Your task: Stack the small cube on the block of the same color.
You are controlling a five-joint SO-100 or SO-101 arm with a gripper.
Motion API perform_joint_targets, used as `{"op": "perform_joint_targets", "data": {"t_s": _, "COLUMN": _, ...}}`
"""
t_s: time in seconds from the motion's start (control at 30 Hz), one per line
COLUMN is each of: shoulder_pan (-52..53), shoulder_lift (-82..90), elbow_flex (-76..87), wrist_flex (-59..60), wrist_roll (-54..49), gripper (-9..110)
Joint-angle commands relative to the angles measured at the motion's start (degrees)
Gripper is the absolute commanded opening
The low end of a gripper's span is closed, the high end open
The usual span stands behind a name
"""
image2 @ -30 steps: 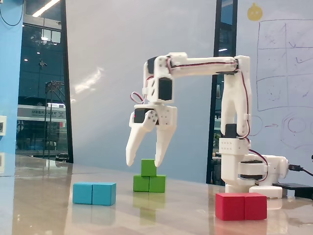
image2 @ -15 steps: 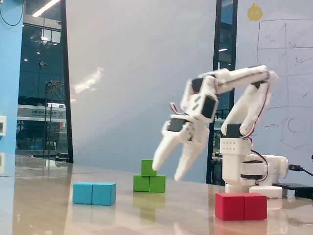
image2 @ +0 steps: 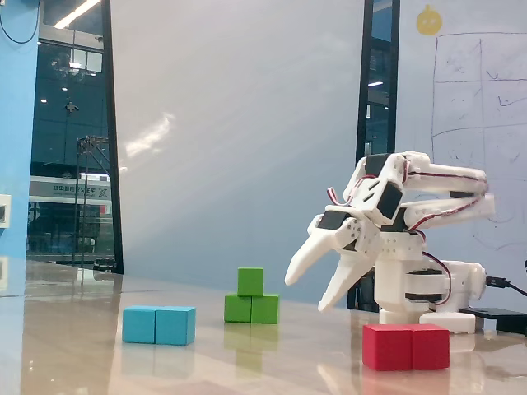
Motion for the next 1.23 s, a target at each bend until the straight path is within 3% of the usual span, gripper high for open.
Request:
{"op": "perform_joint_targets", "data": {"t_s": 0.0, "shoulder_pan": -0.70, "shoulder_lift": 9.05, "elbow_flex": 0.26, "wrist_flex": 5.19, "wrist_roll": 4.39, "gripper": 28}}
{"op": "perform_joint_targets", "data": {"t_s": 0.27, "shoulder_pan": -0.18, "shoulder_lift": 20.65, "elbow_flex": 2.46, "wrist_flex": 10.72, "wrist_roll": 4.66, "gripper": 25}}
{"op": "perform_joint_targets", "data": {"t_s": 0.53, "shoulder_pan": -0.09, "shoulder_lift": 22.59, "elbow_flex": 2.90, "wrist_flex": 11.07, "wrist_roll": 4.39, "gripper": -1}}
{"op": "perform_joint_targets", "data": {"t_s": 1.2, "shoulder_pan": -0.09, "shoulder_lift": 22.24, "elbow_flex": 2.81, "wrist_flex": 11.07, "wrist_roll": 4.57, "gripper": 0}}
